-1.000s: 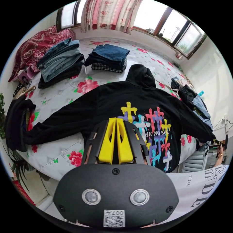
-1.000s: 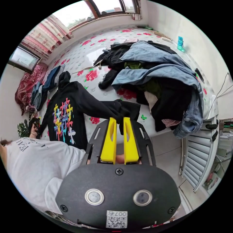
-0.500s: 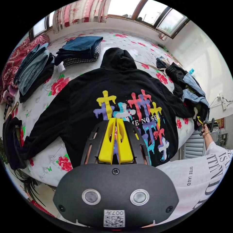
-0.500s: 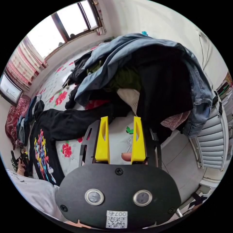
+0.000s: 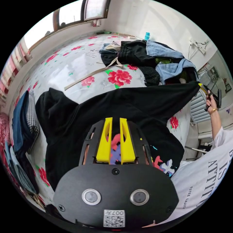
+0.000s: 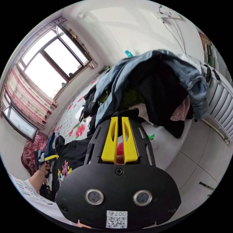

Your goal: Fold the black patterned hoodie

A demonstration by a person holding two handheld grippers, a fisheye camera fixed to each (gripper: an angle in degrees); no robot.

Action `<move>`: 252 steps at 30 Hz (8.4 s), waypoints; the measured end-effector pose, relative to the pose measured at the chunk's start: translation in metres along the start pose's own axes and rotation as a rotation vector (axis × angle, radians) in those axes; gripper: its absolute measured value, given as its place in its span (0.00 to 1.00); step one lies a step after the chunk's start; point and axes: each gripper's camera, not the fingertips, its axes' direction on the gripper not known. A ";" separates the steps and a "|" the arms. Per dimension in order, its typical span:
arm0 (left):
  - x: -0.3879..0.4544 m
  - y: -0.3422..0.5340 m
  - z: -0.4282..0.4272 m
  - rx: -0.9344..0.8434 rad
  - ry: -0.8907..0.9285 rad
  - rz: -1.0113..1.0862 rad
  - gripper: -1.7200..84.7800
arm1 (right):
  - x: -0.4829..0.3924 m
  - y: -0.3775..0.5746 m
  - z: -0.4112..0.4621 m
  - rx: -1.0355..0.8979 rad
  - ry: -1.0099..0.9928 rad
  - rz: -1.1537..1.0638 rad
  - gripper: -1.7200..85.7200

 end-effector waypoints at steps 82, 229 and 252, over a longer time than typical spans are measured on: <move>-0.735 0.421 -1.021 0.933 -0.144 -2.009 0.07 | -0.125 0.648 0.342 -0.795 -0.398 -1.348 0.09; -0.298 -0.043 -0.601 0.110 0.074 -0.348 0.18 | 0.188 0.215 0.430 -0.537 -0.125 -0.742 0.06; -0.395 -0.140 -0.351 -0.091 -0.038 -0.430 0.15 | 0.056 0.017 0.559 -0.630 -0.412 -0.779 0.15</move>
